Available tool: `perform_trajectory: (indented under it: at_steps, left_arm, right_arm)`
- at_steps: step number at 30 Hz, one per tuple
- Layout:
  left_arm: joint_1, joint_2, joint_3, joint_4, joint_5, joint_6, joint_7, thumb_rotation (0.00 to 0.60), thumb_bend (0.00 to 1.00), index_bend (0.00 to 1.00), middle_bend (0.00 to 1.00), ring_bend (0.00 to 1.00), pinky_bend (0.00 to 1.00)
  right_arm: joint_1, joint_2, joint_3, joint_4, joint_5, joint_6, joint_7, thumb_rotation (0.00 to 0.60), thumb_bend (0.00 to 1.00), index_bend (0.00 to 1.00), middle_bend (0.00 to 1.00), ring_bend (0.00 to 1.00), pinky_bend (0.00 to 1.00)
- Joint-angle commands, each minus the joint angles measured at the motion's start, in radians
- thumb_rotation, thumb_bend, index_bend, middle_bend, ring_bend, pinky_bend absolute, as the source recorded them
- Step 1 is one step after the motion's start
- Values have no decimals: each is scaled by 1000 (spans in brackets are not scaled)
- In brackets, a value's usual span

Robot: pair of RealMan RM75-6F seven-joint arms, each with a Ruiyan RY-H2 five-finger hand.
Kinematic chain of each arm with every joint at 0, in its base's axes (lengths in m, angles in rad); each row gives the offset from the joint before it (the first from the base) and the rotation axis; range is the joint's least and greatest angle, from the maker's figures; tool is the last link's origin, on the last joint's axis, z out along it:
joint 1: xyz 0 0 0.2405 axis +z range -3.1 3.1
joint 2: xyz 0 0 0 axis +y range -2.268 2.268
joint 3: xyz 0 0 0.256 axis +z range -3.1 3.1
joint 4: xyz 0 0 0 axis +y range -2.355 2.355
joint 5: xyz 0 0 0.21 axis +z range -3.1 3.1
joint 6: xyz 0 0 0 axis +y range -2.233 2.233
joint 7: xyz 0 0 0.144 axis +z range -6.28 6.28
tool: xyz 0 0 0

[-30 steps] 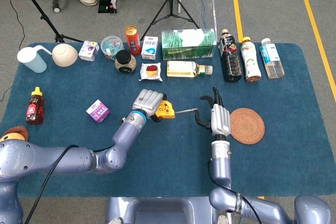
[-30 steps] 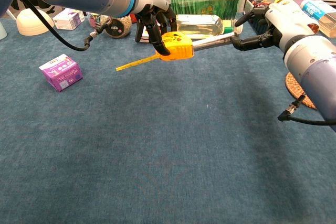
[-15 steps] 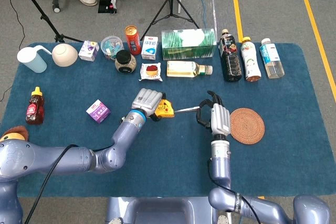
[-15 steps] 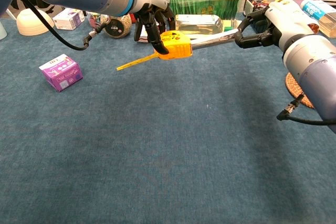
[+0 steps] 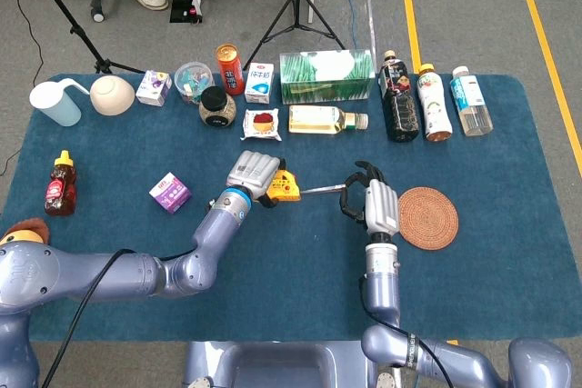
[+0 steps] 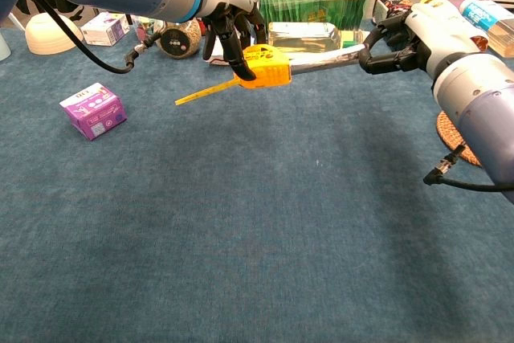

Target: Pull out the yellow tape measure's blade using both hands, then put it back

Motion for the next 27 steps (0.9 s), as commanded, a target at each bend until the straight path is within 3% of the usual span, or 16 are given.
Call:
perform_trajectory:
  at_steps: [1, 9, 27]
  left_arm:
    - [-1, -1, 1, 3, 0, -1, 1, 600, 346, 558, 430, 373, 494]
    - [-3, 1, 7, 7, 5, -3, 7, 600, 346, 557, 430, 374, 493]
    - [40, 109, 58, -56, 51, -22, 0, 600, 347, 557, 430, 373, 494]
  right_arm:
    - [-1, 1, 1, -1, 2, -2, 3, 557, 656, 641, 213, 174, 272]
    - [-8, 9, 6, -10, 11, -10, 20, 591, 661, 651, 221, 175, 276]
    - [-44, 77, 36, -43, 22, 10, 50, 593, 682, 652, 224, 177, 278]
